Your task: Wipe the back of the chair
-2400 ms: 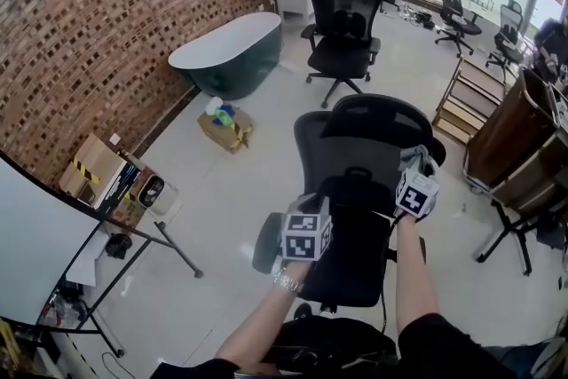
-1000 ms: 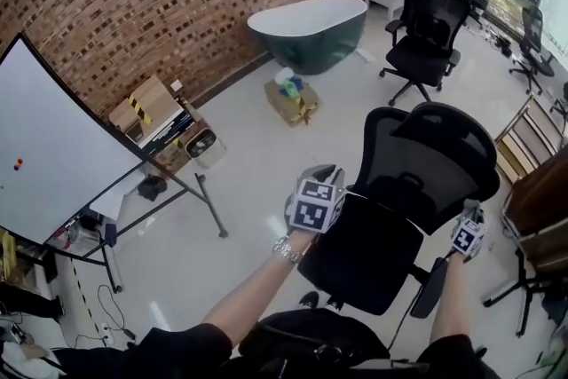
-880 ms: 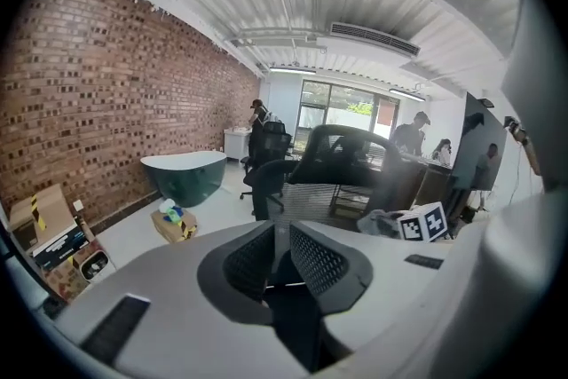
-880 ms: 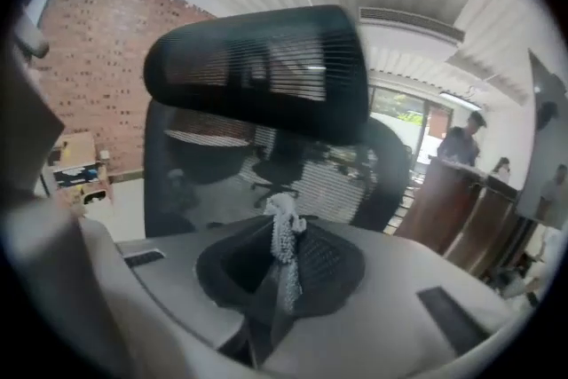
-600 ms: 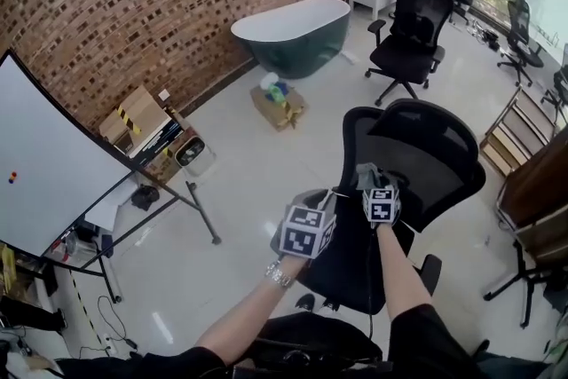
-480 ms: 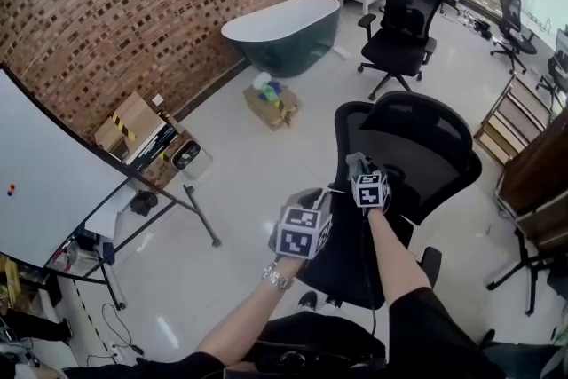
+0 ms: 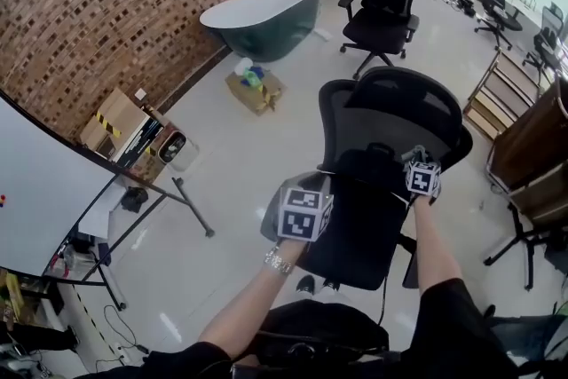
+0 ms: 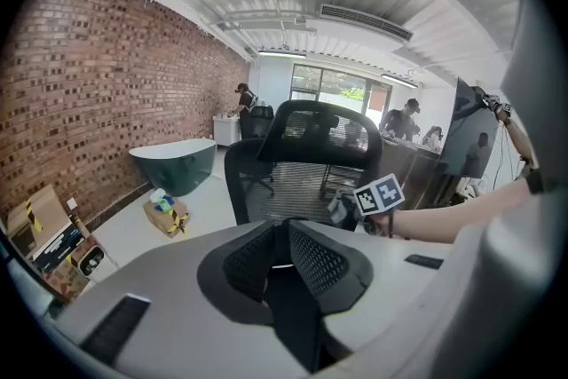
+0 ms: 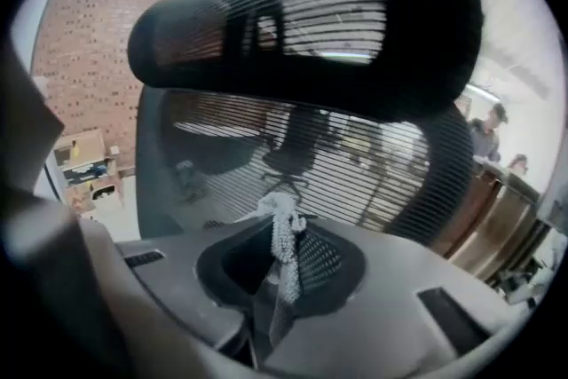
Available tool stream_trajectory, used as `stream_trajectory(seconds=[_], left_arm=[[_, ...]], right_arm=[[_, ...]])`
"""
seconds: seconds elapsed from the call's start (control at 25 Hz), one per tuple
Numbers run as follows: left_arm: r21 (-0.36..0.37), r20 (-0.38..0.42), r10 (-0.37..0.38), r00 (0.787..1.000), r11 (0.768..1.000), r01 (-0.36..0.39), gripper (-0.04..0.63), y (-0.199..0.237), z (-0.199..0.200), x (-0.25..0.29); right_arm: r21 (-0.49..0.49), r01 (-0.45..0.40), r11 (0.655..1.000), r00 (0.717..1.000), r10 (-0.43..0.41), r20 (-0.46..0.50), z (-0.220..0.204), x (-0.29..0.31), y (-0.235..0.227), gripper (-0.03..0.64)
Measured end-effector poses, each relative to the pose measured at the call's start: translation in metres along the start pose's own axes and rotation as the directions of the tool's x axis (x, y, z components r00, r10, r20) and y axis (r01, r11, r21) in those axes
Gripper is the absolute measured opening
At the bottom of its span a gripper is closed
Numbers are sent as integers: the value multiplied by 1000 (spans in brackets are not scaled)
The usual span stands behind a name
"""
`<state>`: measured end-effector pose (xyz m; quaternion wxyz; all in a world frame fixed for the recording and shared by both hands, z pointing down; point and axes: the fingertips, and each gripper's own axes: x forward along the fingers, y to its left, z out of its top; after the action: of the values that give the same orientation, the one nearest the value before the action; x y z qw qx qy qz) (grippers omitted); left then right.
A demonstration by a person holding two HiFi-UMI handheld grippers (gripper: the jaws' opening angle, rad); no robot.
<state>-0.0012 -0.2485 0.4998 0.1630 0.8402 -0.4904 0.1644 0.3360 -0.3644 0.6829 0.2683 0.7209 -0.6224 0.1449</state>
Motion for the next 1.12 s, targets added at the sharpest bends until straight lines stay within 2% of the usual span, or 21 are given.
stream_trajectory(seconds=[0.08,0.16,0.24,0.28,0.36,0.44,0.52,0.64,0.76,0.84,0.92,1.04,1.12], left_arm=[[5,-1,-15,1000,1000,15,57,-4,3,6],[4,6,-25,1000,1000,25,58,-8,7,11],[5,14,-28,1000,1000,28,58,-12,10,15],[7,16,-29,999,1000,29,58,-15,10,17],[21,17,-34,999,999,34,57,-21,11,20],[28,18,-43,999,999,43,57,-30,12,21],[31,19,-44,999,999,43,58,-37,12,21],[29,20,-31,999,999,30,57,-40,13,21],[17,23,-7,1000,1000,7,57,-34,11,18],[11,24,10,1000,1000,-10,57,-27,9,14],[6,26,25,999,1000,-25,58,-19,8,10],[-5,24,43,999,999,-43,58,-6,5,7],[-12,22,48,999,999,-48,57,1,4,7]], right_arm=[[27,112,993,992,-111,-56,-30,-12,-59,46],[76,212,974,973,-202,-114,-59,-27,-109,46],[121,259,958,960,-242,-138,-80,-41,-130,46],[135,254,958,962,-236,-136,-86,-46,-127,45],[153,196,969,978,-182,-105,-85,-49,-97,45],[156,86,984,996,-79,-50,-70,-46,-41,45],[154,-45,987,999,44,4,-45,-41,25,46],[168,-217,962,976,208,67,-4,-32,121,46],[97,-316,944,947,309,85,25,-22,190,46],[20,-333,943,941,331,65,34,-11,214,46],[13,-308,951,951,308,24,31,4,213,46],[78,-212,974,976,215,-38,15,28,170,46],[79,-150,986,986,155,-61,4,35,131,46]])
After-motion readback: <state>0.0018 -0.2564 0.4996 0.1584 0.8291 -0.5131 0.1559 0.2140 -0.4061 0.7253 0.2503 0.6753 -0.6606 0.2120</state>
